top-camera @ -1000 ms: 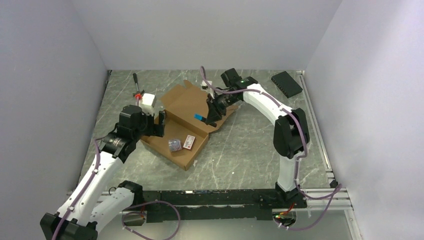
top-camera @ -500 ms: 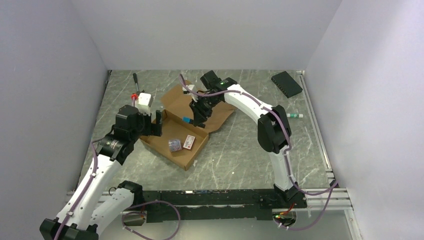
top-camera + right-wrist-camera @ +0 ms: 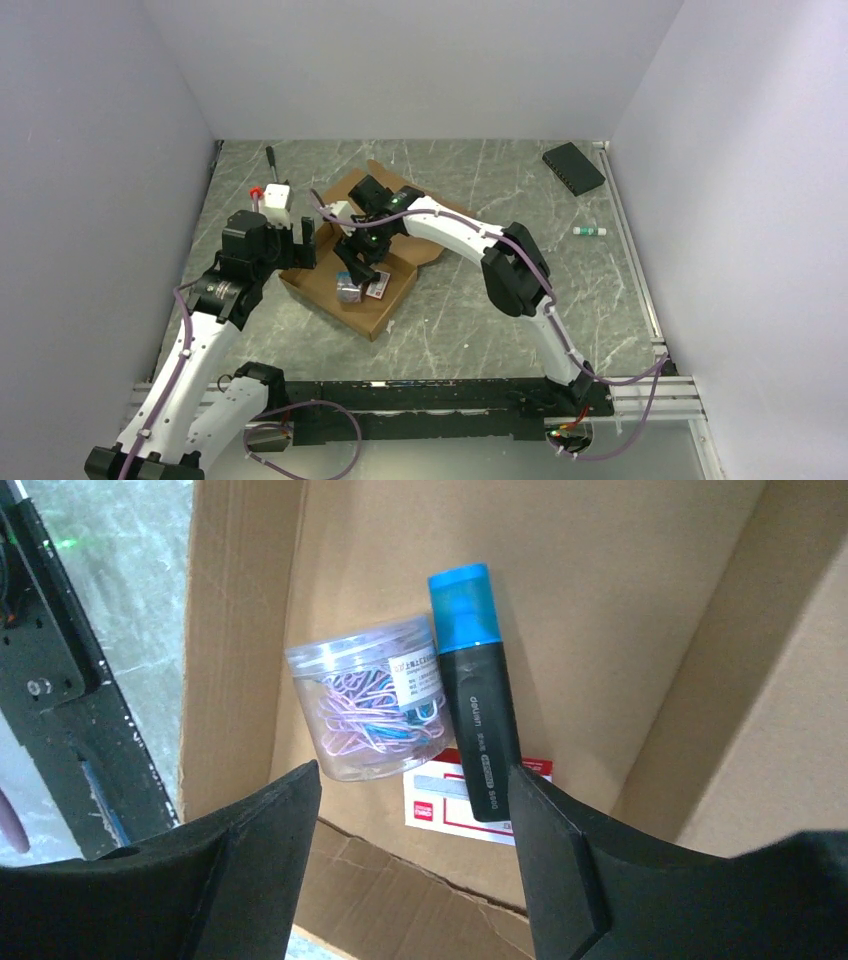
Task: Fold the paper box
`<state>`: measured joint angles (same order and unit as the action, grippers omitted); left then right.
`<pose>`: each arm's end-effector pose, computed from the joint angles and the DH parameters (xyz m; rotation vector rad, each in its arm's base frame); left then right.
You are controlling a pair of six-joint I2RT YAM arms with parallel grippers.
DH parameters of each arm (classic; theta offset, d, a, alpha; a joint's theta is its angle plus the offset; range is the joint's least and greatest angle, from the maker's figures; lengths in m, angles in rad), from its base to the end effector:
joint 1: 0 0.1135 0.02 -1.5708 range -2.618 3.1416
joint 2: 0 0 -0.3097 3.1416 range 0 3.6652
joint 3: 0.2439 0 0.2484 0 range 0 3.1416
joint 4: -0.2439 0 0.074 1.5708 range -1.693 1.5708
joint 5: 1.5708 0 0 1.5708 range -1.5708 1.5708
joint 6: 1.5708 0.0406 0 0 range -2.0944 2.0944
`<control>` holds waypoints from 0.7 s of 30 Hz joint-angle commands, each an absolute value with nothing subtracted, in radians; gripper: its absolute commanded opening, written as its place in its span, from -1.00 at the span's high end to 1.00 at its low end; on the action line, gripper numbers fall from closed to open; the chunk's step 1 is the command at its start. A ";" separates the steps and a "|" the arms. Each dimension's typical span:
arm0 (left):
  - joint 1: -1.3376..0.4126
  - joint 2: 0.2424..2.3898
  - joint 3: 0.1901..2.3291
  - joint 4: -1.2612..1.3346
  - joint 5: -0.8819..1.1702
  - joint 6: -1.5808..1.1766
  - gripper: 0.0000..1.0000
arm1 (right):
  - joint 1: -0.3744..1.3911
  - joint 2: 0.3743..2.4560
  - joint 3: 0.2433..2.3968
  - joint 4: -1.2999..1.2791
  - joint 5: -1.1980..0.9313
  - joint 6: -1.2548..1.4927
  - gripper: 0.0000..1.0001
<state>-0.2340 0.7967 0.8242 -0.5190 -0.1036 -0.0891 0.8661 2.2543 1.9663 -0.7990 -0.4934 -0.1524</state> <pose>0.1407 -0.0292 0.3476 0.0853 2.0590 -0.0930 0.3188 0.4046 0.2455 -1.4779 2.2992 0.8788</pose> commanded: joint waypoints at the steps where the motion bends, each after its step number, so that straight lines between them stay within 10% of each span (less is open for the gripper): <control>1: -0.229 0.784 0.820 -0.480 -0.114 -0.081 -0.98 | 0.847 2.153 1.974 -0.771 -0.413 -0.169 -0.47; 11: -0.229 0.763 0.821 -0.475 -0.092 -0.084 -0.98 | 0.795 1.739 1.706 -0.982 -0.519 -0.621 -0.54; 21: -0.224 0.758 0.822 -0.474 -0.077 -0.084 -0.98 | 0.232 1.408 1.269 -0.752 -0.916 -0.579 -0.77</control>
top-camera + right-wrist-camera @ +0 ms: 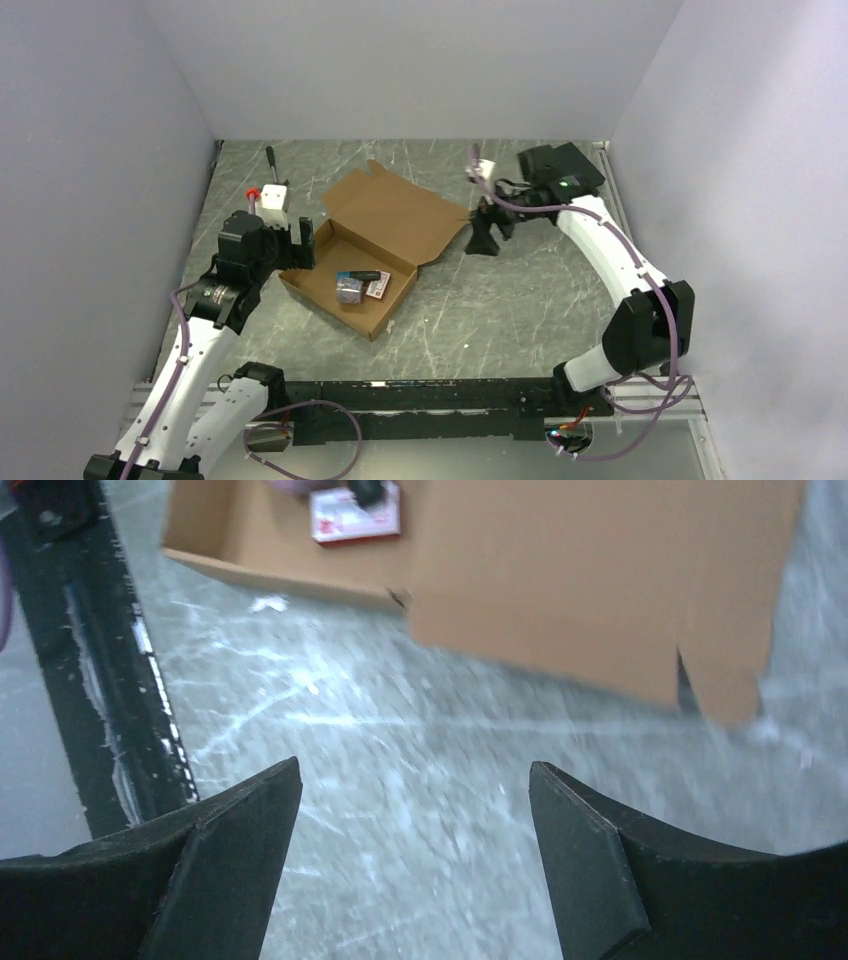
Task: Fold the paper box
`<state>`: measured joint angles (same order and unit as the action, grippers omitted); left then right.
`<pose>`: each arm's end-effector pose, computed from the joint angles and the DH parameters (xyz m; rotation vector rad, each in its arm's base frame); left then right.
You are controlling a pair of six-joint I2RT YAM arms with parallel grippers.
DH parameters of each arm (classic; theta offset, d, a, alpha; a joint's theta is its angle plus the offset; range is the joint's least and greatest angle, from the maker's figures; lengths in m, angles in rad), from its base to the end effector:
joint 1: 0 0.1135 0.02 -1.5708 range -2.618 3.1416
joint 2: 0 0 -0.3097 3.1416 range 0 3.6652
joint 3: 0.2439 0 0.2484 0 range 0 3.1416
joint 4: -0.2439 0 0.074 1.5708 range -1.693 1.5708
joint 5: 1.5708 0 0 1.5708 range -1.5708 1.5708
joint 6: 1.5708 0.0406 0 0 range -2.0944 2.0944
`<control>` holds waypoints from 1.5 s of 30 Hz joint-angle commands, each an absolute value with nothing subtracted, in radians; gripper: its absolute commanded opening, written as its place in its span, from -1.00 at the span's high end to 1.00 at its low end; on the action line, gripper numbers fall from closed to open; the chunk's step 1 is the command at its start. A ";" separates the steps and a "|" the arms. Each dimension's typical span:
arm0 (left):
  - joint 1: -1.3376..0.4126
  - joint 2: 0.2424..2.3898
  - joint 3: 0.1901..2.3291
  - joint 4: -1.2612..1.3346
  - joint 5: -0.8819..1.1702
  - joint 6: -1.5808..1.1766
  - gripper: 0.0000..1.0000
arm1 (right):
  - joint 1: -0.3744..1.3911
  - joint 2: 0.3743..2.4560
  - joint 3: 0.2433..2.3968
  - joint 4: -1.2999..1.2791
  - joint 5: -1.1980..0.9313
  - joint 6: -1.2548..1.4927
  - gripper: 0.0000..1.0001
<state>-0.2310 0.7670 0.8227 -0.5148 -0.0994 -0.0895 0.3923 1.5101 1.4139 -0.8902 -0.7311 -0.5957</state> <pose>0.1342 -0.0274 0.3510 0.0809 2.0273 -0.1014 0.2709 0.1414 0.3723 -1.3646 1.9583 0.8305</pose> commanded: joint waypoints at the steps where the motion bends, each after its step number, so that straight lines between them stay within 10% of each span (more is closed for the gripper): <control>1: -0.224 0.759 0.822 -0.474 -0.074 -0.084 -0.98 | 0.172 1.377 1.213 -0.695 -0.942 -0.545 -0.84; 10: -0.224 0.762 0.821 -0.477 -0.059 -0.087 -0.98 | -0.175 1.302 1.044 -0.474 -0.870 -0.389 -0.98; 45: -0.224 0.716 0.810 -0.462 -0.009 -0.095 -0.99 | -0.337 1.393 0.957 -0.394 -0.600 -0.450 -0.99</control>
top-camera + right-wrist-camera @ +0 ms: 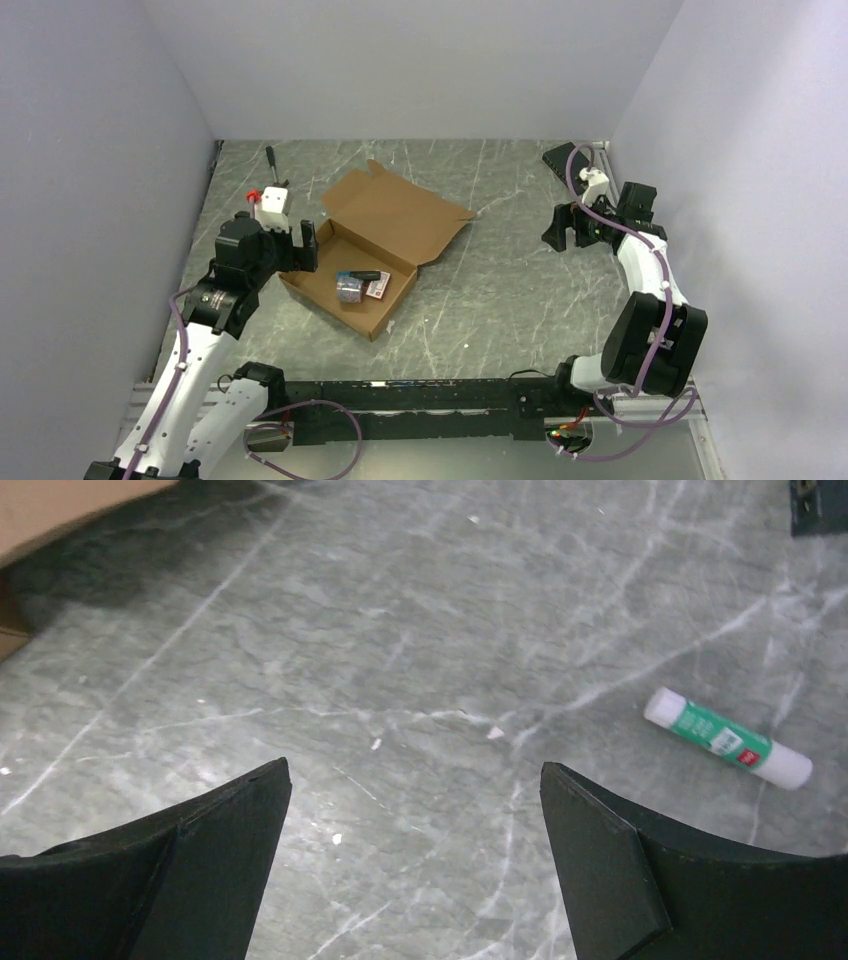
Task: Fold the paper box
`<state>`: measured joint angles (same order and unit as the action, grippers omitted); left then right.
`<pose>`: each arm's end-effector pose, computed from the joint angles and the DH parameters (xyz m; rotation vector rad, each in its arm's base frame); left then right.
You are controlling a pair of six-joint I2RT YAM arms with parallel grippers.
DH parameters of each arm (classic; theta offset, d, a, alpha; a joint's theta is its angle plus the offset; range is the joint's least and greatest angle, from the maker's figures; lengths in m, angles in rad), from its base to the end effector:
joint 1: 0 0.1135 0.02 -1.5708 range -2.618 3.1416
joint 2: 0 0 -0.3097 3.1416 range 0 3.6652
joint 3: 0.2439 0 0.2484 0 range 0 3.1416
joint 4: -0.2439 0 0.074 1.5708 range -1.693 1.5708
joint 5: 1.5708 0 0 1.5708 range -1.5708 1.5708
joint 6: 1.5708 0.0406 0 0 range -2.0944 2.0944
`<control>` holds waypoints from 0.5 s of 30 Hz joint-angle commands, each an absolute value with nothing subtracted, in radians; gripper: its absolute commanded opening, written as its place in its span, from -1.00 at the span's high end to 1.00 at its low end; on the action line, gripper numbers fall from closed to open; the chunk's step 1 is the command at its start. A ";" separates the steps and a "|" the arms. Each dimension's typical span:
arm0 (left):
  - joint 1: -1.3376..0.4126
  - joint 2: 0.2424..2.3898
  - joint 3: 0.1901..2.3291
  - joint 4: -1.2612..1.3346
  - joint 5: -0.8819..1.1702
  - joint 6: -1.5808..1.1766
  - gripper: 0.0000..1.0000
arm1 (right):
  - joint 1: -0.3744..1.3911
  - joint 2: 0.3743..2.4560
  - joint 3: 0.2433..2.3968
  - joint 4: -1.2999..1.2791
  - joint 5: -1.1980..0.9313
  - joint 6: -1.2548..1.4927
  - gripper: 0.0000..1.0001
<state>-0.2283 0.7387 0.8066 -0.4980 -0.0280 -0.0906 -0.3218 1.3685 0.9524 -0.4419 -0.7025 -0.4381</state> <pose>0.1284 -0.0287 0.3505 0.1200 2.0015 -0.1765 0.2655 -0.0609 0.2949 -0.4278 2.1805 0.4453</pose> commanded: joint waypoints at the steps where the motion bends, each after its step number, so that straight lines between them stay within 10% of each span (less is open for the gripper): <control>1: -0.224 0.713 0.809 -0.461 -0.009 -0.096 -0.99 | -0.337 1.403 0.955 -0.383 -0.568 -0.452 -0.99; 15: -0.222 0.710 0.809 -0.456 0.024 -0.103 -0.99 | -0.315 1.612 1.016 -0.181 0.006 0.276 -0.85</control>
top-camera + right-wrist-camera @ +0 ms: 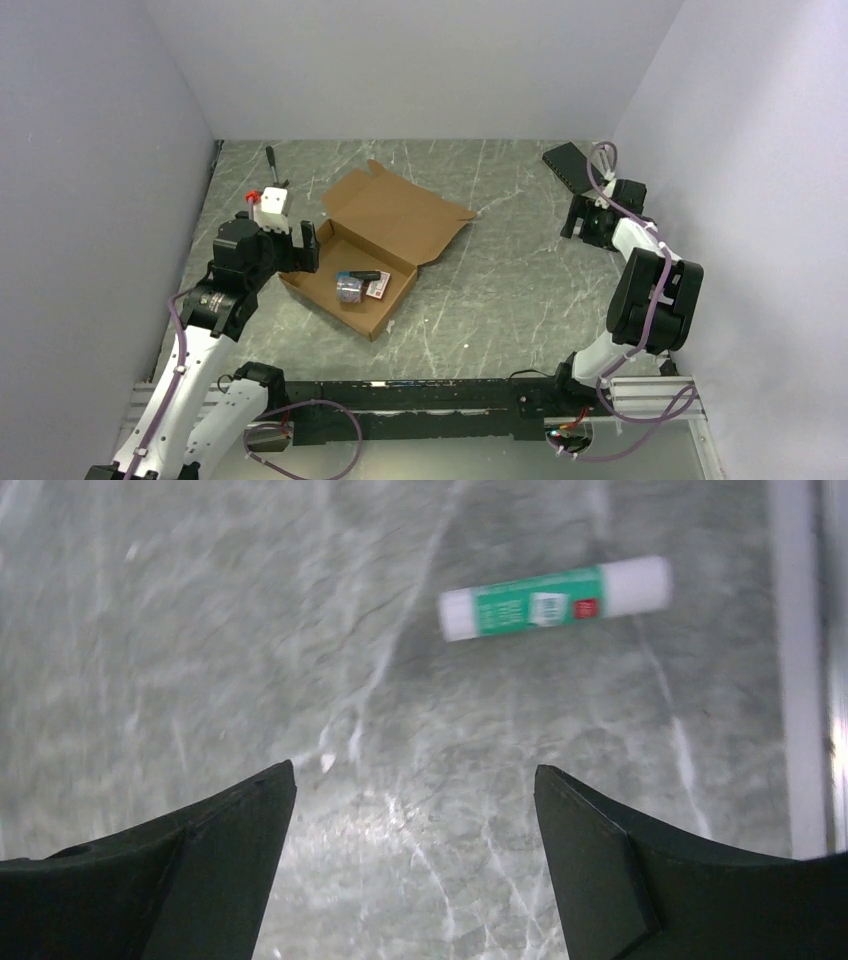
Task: Fold the paper box
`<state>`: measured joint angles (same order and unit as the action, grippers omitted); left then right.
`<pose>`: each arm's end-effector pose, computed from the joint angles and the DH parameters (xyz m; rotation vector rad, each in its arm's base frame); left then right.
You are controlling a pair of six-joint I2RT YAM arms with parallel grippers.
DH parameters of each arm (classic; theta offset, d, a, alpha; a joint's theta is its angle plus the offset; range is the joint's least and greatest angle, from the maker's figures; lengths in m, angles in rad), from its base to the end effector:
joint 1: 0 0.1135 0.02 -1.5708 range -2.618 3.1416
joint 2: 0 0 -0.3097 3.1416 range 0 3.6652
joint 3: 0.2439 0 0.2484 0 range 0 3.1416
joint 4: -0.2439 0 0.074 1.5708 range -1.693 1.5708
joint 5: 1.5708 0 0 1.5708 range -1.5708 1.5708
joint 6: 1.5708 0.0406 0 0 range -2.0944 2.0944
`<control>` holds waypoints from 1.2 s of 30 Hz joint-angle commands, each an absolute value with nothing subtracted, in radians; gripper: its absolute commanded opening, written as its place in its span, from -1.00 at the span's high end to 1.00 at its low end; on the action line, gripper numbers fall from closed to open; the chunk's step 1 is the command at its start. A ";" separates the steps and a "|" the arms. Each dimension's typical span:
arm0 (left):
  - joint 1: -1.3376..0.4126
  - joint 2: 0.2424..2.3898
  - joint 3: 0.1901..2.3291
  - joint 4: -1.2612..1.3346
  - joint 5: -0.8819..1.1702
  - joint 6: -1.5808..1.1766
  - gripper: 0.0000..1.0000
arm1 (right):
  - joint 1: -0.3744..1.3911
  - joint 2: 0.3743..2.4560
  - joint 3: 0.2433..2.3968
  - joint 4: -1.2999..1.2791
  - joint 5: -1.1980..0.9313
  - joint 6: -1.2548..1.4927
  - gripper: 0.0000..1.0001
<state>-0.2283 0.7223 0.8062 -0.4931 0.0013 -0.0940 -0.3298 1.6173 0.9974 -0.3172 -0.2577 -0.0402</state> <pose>0.1246 -0.0290 0.3526 0.1341 1.9815 -0.2104 0.3179 -0.0979 0.2404 0.2525 2.4586 0.1655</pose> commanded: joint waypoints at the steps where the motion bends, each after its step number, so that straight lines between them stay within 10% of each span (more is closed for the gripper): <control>1: -0.222 0.710 0.810 -0.456 0.024 -0.103 -0.99 | -0.315 1.622 1.027 -0.180 0.049 0.310 -0.85; 29: -0.195 0.736 0.808 -0.451 0.035 -0.102 -0.98 | -0.336 1.931 1.248 -0.298 0.117 0.567 -0.59; 36: -0.192 0.737 0.808 -0.451 0.033 -0.102 -0.98 | -0.338 1.946 1.245 -0.303 0.098 0.551 -0.17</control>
